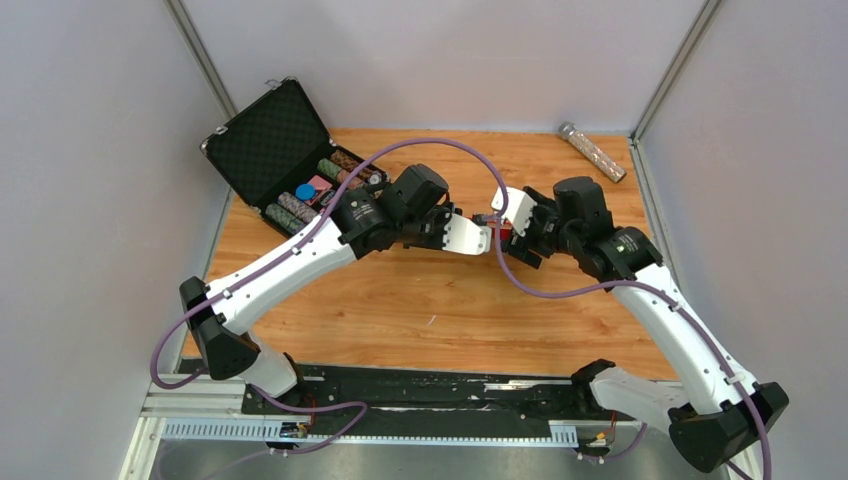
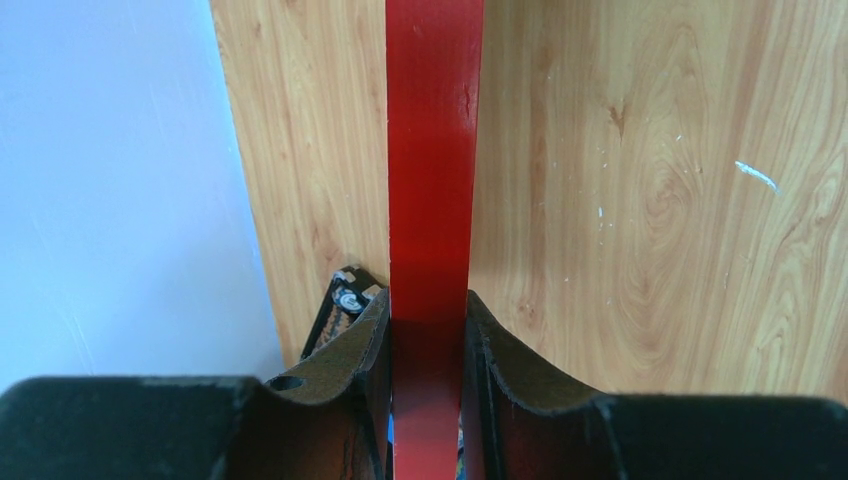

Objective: Put the photo into the frame

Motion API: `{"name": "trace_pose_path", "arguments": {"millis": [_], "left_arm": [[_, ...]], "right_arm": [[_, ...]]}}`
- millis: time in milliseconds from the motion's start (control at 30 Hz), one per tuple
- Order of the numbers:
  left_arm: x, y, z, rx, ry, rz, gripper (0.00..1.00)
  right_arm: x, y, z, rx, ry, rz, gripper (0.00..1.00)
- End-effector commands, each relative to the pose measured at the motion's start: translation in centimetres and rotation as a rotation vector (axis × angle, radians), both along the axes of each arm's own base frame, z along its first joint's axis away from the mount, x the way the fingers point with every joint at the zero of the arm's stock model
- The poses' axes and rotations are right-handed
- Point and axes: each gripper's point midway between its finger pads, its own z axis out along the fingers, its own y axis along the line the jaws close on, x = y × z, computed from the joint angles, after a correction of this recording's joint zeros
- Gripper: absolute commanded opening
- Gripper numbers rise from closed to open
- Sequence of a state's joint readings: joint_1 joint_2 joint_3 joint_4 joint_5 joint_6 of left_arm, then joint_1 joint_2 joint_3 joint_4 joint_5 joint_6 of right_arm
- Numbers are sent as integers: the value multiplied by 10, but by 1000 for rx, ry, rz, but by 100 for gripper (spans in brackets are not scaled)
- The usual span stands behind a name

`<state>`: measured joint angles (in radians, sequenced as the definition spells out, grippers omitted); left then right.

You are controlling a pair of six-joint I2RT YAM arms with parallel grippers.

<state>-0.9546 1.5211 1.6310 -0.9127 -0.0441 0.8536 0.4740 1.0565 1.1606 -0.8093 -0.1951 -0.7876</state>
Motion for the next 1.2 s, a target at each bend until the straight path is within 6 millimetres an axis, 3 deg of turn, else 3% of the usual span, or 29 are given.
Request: {"name": "trace_pose_path", "arguments": {"millis": [0,300,400,500,600,633,733,833,900,933,1000,1167], "left_arm": [[-1,-10,39,-104,-48,-33,0],[0,-10,36,-106,-45,-27,0],[-3,-13,36,-117,-33,-41,0],[-2,-14,38,-123,-35,-40,0],[-1,-14,40,-127,-44,-36,0],[-1,-14,41,-129,-47,-33,3],[1,-13,45,-137,-56,-30,34],[3,-14,51,-152,-63,-24,56],[8,-11,57,-166,-82,7,75],[12,-10,60,-182,-93,23,94],[18,-6,68,-223,-96,64,99],[36,12,95,-341,-107,160,100]], "right_arm": [[5,14,28,42,-79,51,68],[1,23,30,43,-80,67,41],[1,25,31,43,-84,62,25],[1,26,34,45,-95,58,0],[1,25,40,55,-104,46,0],[1,25,44,64,-110,45,0],[-2,27,56,95,-114,47,0],[-5,31,64,119,-99,53,0],[-5,34,68,134,-91,58,0],[-4,35,71,142,-89,55,0],[-2,36,75,158,-80,40,0],[6,39,82,179,-41,-10,0]]}}
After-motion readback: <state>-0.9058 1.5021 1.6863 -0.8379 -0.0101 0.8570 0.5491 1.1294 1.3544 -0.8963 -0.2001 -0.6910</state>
